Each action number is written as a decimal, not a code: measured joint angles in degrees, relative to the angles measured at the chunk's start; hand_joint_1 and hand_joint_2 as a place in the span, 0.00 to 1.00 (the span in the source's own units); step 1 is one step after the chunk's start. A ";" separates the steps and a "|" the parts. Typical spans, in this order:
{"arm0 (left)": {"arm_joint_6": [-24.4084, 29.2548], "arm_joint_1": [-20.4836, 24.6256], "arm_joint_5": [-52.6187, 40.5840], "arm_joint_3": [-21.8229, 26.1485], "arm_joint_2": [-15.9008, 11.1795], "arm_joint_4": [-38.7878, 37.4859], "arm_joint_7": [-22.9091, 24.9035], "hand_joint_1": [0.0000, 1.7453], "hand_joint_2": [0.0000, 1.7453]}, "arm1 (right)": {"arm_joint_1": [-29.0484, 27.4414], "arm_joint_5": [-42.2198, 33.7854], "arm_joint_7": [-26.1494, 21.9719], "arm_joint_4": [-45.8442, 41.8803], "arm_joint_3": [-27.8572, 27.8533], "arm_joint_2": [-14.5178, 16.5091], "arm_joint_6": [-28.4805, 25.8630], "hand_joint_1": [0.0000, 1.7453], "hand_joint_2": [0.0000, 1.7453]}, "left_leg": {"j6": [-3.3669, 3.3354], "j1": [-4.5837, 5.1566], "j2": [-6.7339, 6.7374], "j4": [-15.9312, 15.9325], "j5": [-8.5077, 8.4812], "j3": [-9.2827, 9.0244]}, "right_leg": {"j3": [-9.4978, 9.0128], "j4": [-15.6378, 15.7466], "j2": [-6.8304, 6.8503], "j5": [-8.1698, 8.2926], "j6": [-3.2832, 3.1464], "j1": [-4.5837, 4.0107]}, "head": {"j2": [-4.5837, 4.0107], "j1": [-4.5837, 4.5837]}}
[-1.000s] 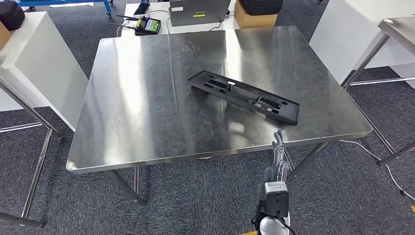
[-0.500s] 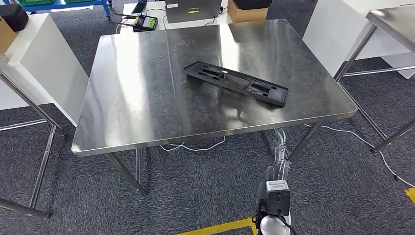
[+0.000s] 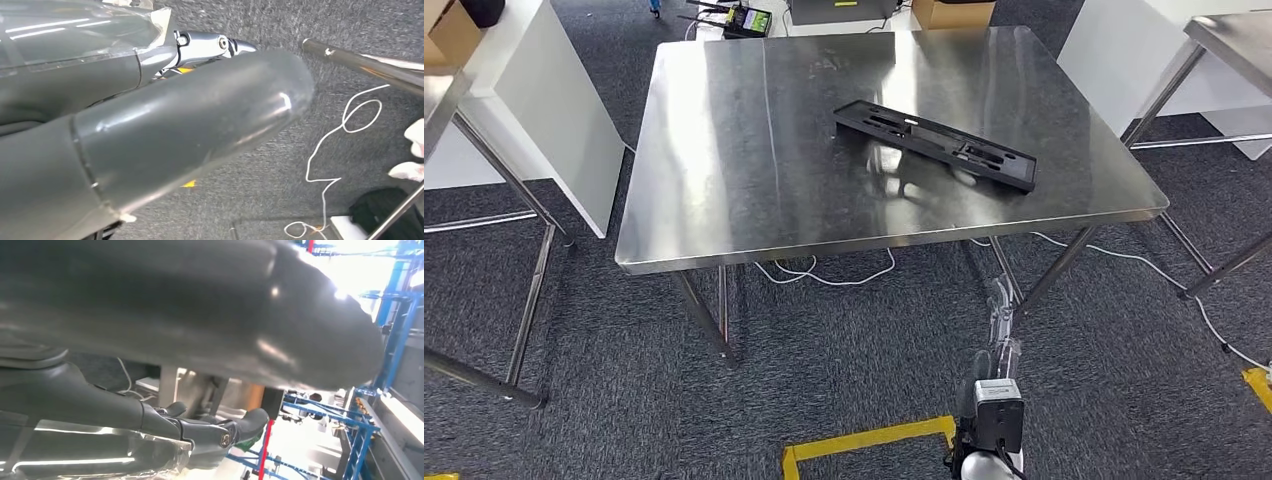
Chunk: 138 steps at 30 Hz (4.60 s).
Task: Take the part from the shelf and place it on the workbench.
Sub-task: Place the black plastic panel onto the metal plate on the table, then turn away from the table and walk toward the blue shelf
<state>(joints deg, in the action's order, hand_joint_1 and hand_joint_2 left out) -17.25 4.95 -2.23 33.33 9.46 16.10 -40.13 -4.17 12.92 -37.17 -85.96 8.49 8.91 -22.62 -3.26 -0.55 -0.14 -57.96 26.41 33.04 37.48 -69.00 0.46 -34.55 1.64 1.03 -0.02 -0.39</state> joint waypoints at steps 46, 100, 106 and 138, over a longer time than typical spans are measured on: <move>-1.49 -1.41 -2.77 1.90 0.81 1.56 0.00 0.00 0.00 | -5.19 1.34 1.35 -4.19 -0.64 0.06 0.89 0.00 0.00 | 3.68 -0.30 0.09 -10.56 5.62 6.87 | -10.58 14.58 0.20 5.04 -3.06 -0.67 | 0.00 -0.17; -0.88 -1.21 -5.62 5.84 1.62 0.30 0.08 0.00 0.00 | -4.64 -2.80 2.82 -2.66 -2.95 0.93 8.57 0.00 0.00 | 3.80 -1.50 5.08 2.04 0.49 -2.46 | -6.15 11.50 2.74 6.49 3.49 1.62 | 0.00 0.76; -0.78 -1.00 -5.64 5.84 1.64 0.01 0.09 0.00 0.00 | -4.80 -2.76 2.90 -2.66 -3.40 1.16 8.68 0.00 0.00 | 4.54 -2.11 2.00 -4.75 5.83 0.15 | -5.17 10.72 -0.63 7.00 0.14 1.23 | 0.00 0.18; -0.82 -0.72 -8.67 5.84 1.90 -1.72 2.21 0.00 0.00 | -1.43 -4.23 3.92 9.11 -9.17 3.53 10.69 0.00 0.00 | 2.87 -0.49 0.90 -10.13 9.21 1.55 | -6.08 12.96 -0.74 8.34 -0.93 0.82 | 0.00 0.30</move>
<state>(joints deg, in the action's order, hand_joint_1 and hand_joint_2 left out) -18.07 4.23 -10.90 39.17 11.37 14.38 -37.92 -5.60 8.69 -33.26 -76.85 -0.68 12.44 -11.93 -0.38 -1.05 0.76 -68.10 35.62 34.59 31.41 -56.04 -0.27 -26.22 0.70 1.85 -0.02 -0.09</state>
